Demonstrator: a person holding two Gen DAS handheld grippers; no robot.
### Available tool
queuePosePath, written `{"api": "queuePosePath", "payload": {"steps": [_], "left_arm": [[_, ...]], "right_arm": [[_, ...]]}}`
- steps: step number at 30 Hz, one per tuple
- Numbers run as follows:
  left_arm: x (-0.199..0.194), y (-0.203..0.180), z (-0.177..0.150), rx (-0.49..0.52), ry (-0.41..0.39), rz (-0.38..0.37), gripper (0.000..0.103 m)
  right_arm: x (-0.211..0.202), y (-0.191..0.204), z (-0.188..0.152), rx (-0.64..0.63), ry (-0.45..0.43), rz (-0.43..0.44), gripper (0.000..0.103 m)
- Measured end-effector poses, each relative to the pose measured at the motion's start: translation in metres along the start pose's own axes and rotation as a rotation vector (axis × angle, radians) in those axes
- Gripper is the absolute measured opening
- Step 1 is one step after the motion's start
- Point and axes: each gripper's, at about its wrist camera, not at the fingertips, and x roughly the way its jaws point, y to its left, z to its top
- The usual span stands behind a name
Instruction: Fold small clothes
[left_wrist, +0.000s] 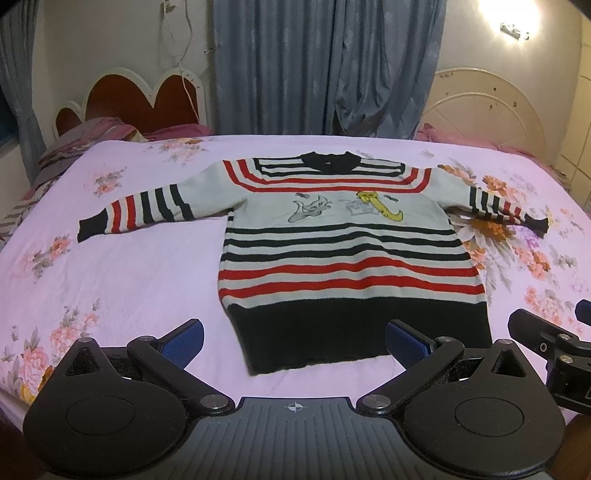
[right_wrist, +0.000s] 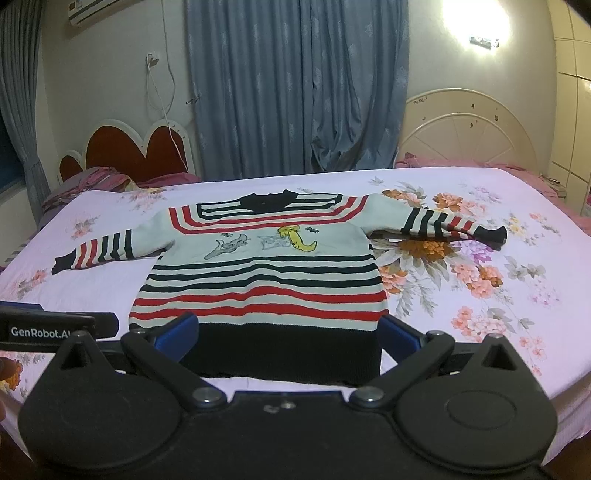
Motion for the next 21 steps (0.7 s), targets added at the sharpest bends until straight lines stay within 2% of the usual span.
{"api": "queuePosePath", "payload": {"steps": [21], "left_arm": [[0.0011, -0.0023, -0.0003, 0.0, 0.005, 0.001, 0.103]], "right_arm": [[0.0008, -0.0058, -0.0053, 0.008, 0.003, -0.007, 0.102]]}}
